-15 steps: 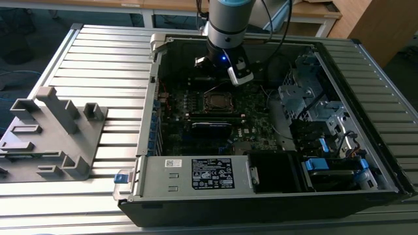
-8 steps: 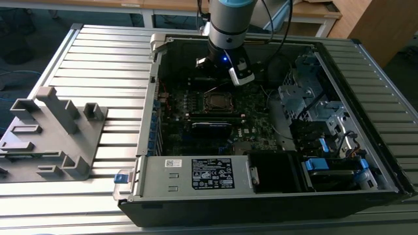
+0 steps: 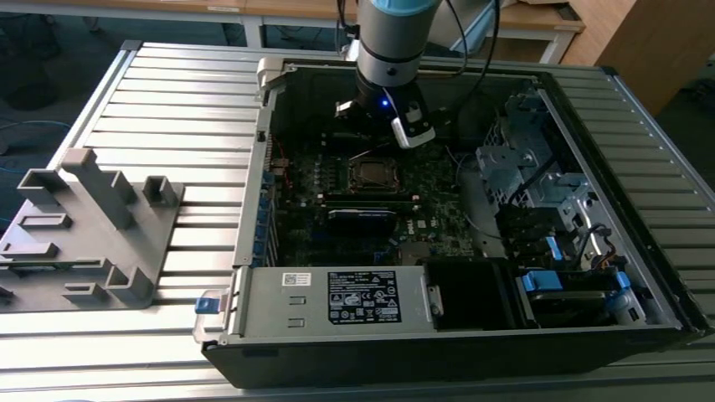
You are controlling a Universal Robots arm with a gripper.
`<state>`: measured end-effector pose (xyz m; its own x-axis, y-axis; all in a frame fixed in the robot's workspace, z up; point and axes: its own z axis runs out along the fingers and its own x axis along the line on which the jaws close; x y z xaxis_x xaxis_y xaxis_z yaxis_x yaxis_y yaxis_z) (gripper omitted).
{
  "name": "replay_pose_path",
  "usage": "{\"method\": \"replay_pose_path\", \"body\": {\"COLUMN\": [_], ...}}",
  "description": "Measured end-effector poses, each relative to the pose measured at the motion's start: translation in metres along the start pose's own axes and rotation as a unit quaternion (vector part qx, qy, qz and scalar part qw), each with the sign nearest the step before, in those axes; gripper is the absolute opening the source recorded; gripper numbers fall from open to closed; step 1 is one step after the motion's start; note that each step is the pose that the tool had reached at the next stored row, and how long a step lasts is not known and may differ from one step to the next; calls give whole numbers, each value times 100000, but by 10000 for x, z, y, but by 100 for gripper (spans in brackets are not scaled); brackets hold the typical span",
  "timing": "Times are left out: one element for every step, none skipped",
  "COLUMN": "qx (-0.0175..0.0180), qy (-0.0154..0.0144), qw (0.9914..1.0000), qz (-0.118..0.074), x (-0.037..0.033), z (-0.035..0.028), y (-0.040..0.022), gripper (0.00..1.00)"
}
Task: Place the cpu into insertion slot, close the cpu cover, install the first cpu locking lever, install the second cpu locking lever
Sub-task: 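Install the first cpu locking lever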
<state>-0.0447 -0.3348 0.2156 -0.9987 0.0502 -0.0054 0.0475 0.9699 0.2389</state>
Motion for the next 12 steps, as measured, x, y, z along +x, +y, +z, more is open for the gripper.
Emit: {"method": "replay_pose_path", "body": {"qx": [-3, -1, 1, 1, 2, 2, 1, 5, 11, 10, 6, 10], "qy": [-33, -60, -76, -85, -86, -85, -94, -101, -120, -137, -157, -179], "qw": [100000, 100000, 100000, 100000, 100000, 100000, 100000, 100000, 100000, 100000, 99999, 99999], "qz": [-5, -10, -17, -16, -16, -14, 1, 52, 128, 203, 276, 373], "x": [0, 0, 0, -1, -4, -8, -15, -23, -33, -44, -53, -61], "z": [9, 17, 23, 27, 31, 35, 39, 43, 46, 49, 51, 53], "y": [-2, -4, -6, -7, -8, -8, -9, -9, -10, -10, -10, -10], "gripper": [11, 11, 11, 11, 11, 11, 11, 11, 11, 11, 11, 11]}}
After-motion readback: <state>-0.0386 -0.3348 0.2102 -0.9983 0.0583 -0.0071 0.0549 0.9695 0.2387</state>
